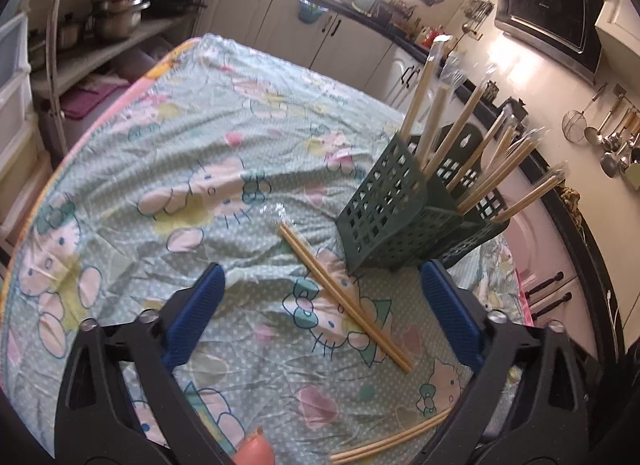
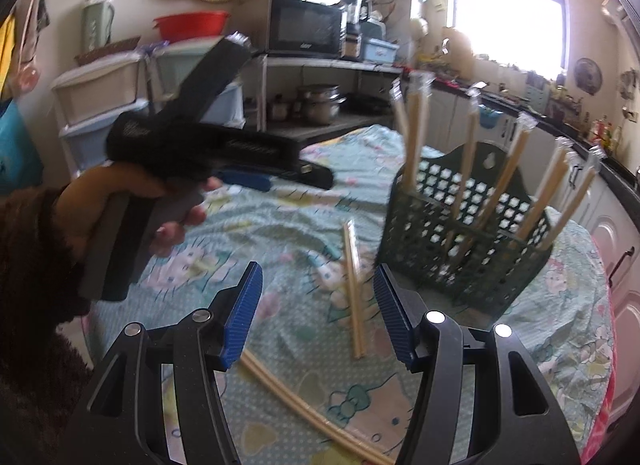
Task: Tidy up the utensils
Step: 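Close the left tool on a wooden chopstick while the right tool closes on another, then lift the left tool's chopstick above the caddy while the right tool raises its chopstick there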
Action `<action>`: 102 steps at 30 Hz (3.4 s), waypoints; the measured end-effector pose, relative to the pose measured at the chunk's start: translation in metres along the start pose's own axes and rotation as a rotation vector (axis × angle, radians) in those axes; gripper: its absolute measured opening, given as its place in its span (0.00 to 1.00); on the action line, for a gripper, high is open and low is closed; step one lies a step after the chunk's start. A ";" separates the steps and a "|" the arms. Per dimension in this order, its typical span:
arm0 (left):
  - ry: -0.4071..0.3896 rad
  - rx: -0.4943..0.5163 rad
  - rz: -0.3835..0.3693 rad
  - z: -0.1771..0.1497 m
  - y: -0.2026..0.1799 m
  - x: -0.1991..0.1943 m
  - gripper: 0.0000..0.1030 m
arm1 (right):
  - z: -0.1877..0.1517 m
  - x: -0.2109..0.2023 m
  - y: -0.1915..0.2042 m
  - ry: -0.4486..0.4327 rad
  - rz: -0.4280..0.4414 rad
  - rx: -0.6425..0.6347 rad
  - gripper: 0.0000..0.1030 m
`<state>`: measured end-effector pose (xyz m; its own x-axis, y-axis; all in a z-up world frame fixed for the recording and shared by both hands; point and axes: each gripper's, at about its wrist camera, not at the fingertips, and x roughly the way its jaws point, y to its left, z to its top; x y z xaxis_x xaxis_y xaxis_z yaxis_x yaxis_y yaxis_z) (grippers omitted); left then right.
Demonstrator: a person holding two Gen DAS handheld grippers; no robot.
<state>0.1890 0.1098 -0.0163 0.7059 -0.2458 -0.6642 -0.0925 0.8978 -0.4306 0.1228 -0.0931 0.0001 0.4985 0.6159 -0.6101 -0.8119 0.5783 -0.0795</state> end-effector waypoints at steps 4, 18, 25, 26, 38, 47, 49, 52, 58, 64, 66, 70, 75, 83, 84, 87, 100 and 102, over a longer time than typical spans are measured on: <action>0.062 -0.032 -0.012 -0.002 0.006 0.017 0.73 | -0.010 0.012 0.015 0.080 0.035 -0.060 0.54; 0.183 -0.095 -0.051 0.001 0.015 0.058 0.51 | -0.038 0.051 0.038 0.303 0.127 -0.167 0.40; 0.215 -0.145 -0.055 0.010 0.022 0.076 0.50 | -0.042 0.074 0.040 0.385 0.139 -0.199 0.37; 0.220 -0.152 -0.059 0.012 0.023 0.079 0.49 | -0.042 0.075 0.040 0.394 0.146 -0.199 0.37; 0.246 -0.206 -0.018 0.030 0.028 0.112 0.43 | -0.026 0.107 0.033 0.478 0.217 -0.225 0.30; 0.240 -0.214 0.033 0.034 0.041 0.118 0.11 | -0.013 0.112 0.045 0.494 0.230 -0.267 0.17; 0.239 -0.238 0.009 0.034 0.047 0.117 0.09 | -0.014 0.112 0.044 0.490 0.228 -0.271 0.15; 0.228 -0.248 -0.013 0.033 0.051 0.114 0.07 | -0.014 0.105 0.045 0.482 0.217 -0.262 0.10; 0.156 -0.200 -0.033 0.034 0.042 0.092 0.06 | -0.015 0.098 0.036 0.453 0.195 -0.221 0.09; 0.058 -0.131 -0.034 0.040 0.027 0.057 0.06 | -0.013 0.080 0.014 0.389 0.175 -0.152 0.09; 0.027 -0.112 -0.035 0.041 0.023 0.046 0.06 | -0.010 0.072 0.007 0.354 0.160 -0.133 0.09; -0.035 -0.074 -0.044 0.044 0.011 0.021 0.05 | -0.005 0.054 -0.006 0.296 0.140 -0.097 0.09; -0.087 -0.015 -0.062 0.045 -0.005 -0.002 0.04 | 0.001 0.030 -0.012 0.231 0.107 -0.059 0.08; -0.149 0.075 -0.108 0.040 -0.035 -0.036 0.02 | 0.008 0.003 -0.023 0.163 0.066 -0.022 0.06; -0.154 0.083 -0.113 0.039 -0.038 -0.039 0.02 | 0.008 0.003 -0.024 0.157 0.060 -0.014 0.06; -0.175 0.112 -0.127 0.037 -0.048 -0.048 0.02 | 0.009 -0.004 -0.026 0.126 0.041 0.004 0.06; -0.237 0.205 -0.163 0.034 -0.087 -0.075 0.02 | 0.018 -0.041 -0.054 -0.033 -0.037 0.119 0.06; -0.243 0.215 -0.166 0.034 -0.090 -0.077 0.02 | 0.019 -0.044 -0.058 -0.055 -0.052 0.132 0.06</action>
<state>0.1667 0.0599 0.0945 0.8475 -0.3240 -0.4204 0.1688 0.9155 -0.3652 0.1535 -0.1436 0.0466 0.5574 0.6095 -0.5638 -0.7393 0.6734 -0.0031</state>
